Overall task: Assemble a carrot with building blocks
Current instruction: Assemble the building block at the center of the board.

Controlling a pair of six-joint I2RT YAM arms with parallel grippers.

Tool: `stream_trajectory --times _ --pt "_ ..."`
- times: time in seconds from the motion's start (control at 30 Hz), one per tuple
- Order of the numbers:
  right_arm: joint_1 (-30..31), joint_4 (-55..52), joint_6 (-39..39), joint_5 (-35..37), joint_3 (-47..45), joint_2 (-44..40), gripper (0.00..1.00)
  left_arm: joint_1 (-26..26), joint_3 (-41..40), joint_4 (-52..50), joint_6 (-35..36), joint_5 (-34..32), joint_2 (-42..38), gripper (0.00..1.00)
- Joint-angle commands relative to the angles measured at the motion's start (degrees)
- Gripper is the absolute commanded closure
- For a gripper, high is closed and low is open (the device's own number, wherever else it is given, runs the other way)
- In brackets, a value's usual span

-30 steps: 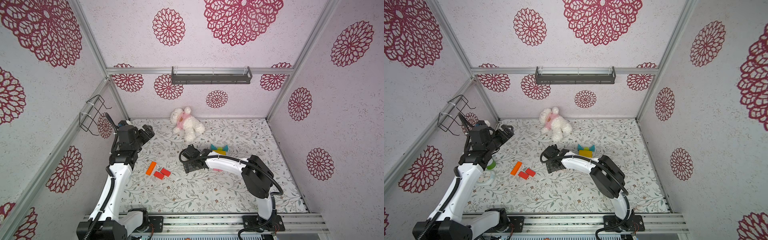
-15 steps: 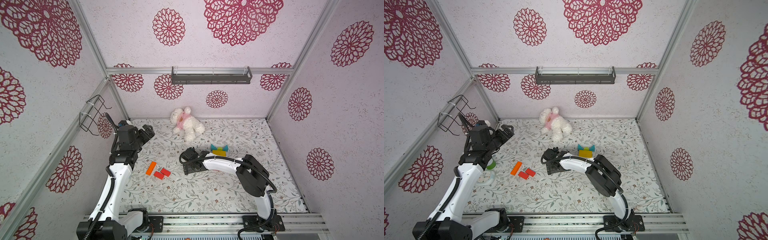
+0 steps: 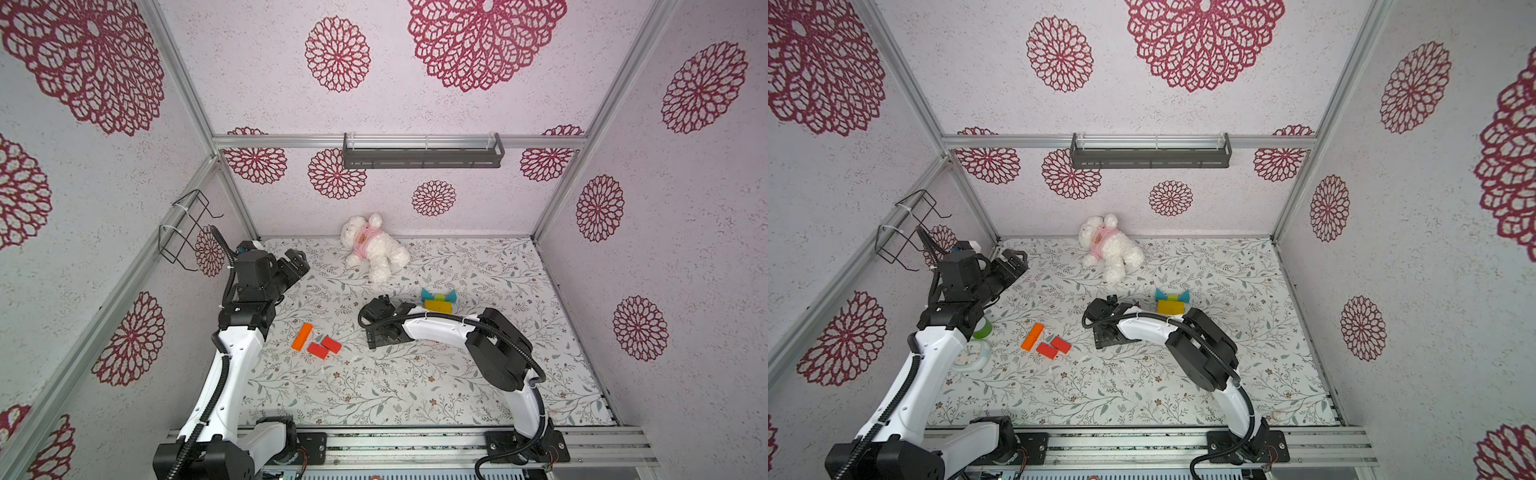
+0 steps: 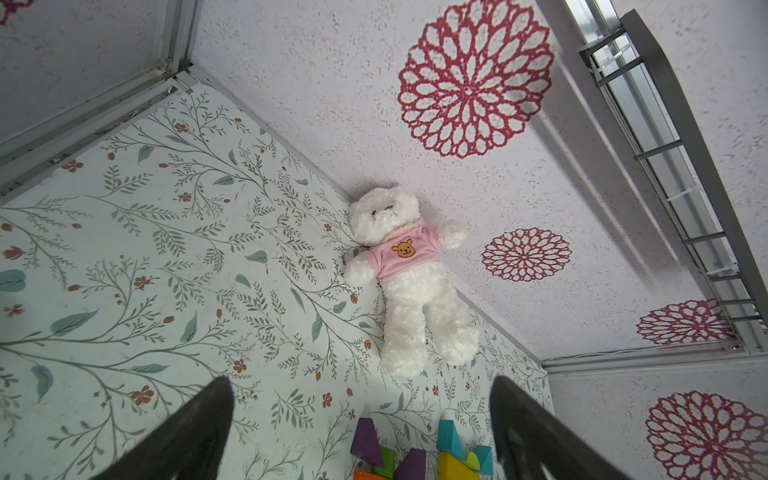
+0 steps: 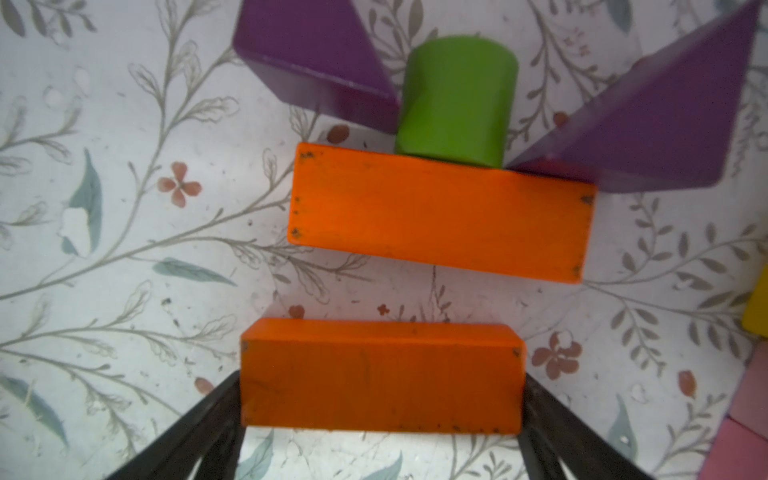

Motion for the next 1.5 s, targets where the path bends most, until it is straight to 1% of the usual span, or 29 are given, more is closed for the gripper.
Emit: stream_trajectory --times 0.0,0.17,0.37,0.7,0.9,1.07,1.47 --pt "-0.5 1.5 2.5 2.2 -0.5 -0.8 0.07 0.4 0.2 1.5 -0.4 0.1 -0.6 0.02" --pt "-0.7 2.3 3.5 2.6 -1.8 -1.7 0.11 0.4 0.2 1.6 -0.4 0.3 -0.7 0.02" --pt "-1.1 3.1 5.2 2.6 -2.7 -2.4 0.11 0.4 0.1 1.7 -0.5 0.5 -0.6 0.02" --pt "-1.8 1.7 4.7 3.9 -3.2 -2.4 0.11 0.4 0.1 1.7 -0.5 0.6 -0.6 0.02" --pt "-2.0 1.2 4.1 3.3 -1.9 -0.9 0.11 0.4 0.1 1.7 -0.5 0.5 -0.6 0.02" --pt "-2.0 0.7 3.9 3.8 -1.8 -0.5 0.09 0.4 0.1 1.8 -0.5 0.5 -0.5 0.02" --pt "-2.0 1.0 3.9 2.8 -0.7 1.0 0.06 0.4 0.0 1.7 -0.6 0.6 -0.5 0.02"
